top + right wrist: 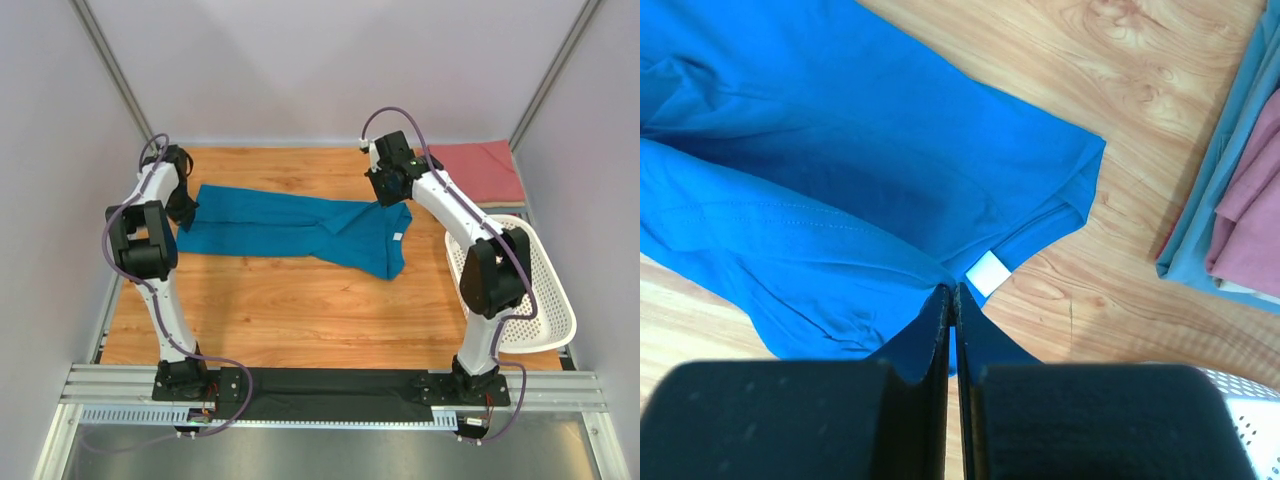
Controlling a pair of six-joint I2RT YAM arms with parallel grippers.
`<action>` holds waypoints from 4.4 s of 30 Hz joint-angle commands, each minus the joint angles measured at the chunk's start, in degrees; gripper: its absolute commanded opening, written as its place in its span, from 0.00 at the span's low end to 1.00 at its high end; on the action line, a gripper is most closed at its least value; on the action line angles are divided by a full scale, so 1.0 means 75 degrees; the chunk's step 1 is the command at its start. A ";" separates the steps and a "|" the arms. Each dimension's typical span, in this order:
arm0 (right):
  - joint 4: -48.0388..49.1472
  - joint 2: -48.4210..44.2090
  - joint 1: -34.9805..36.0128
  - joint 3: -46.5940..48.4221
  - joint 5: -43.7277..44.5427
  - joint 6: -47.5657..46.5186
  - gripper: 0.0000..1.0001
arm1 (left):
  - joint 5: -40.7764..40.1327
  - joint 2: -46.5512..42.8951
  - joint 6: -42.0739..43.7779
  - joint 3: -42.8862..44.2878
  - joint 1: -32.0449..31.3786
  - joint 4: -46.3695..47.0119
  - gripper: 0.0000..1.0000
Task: Fold and stack the t-shirts
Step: Fold the tshirt
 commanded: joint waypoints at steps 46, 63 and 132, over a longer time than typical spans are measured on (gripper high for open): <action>0.0305 0.0666 -0.0489 0.0334 -0.1515 -0.0082 0.00 | 0.1398 -0.2661 0.0977 -0.3615 0.0245 0.2681 0.41; 0.0317 0.0362 -0.0477 0.0146 -0.1574 -0.0047 0.00 | 0.0860 -0.1899 0.0543 -0.3734 0.0280 0.3093 0.45; 0.0892 -0.0115 0.0051 -0.0520 -0.0506 0.2422 0.55 | -0.0359 -0.0469 0.1070 -0.1742 -0.0001 0.1042 0.00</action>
